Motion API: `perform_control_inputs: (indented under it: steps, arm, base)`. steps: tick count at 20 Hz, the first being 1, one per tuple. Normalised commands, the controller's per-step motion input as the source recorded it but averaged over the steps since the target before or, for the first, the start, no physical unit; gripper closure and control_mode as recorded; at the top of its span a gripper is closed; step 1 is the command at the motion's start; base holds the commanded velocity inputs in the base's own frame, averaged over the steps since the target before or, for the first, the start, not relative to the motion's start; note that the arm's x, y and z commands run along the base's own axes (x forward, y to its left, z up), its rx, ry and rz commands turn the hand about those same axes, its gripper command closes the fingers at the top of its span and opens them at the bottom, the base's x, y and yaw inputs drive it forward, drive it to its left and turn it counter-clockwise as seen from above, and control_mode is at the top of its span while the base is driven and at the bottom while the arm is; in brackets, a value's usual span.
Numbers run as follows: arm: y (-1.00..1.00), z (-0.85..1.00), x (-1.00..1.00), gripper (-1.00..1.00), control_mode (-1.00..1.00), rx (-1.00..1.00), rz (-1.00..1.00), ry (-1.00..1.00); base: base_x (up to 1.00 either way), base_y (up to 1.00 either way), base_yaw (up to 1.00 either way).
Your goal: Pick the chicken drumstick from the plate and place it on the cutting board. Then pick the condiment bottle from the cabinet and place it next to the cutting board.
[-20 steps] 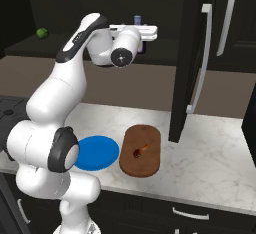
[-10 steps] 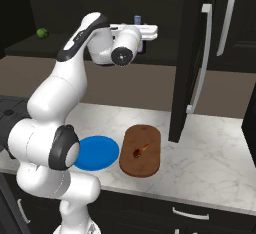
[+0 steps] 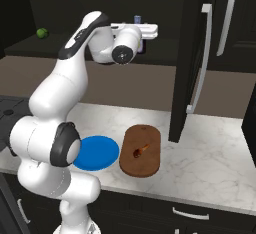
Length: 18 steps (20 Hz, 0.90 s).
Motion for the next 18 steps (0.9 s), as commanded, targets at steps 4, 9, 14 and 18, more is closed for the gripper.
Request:
perform_control_inputs:
  steps: [4, 9, 14, 18]
  arm:
    - [0.00, 0.00, 0.08, -1.00, -1.00, 0.00, 0.00, 0.00]
    - [0.00, -0.01, 0.08, -1.00, -1.00, 0.00, 0.00, 0.00]
    - [0.00, 0.00, 0.03, -1.00, -1.00, 0.00, 0.00, 0.00]
    - [0.00, 0.00, 0.00, -1.00, -1.00, 0.00, 0.00, 0.00]
  base:
    - [0.00, 0.00, 0.00]
    - [0.00, 0.00, 0.00]
    - [0.00, 0.00, 0.00]
    - [0.00, 0.00, 0.00]
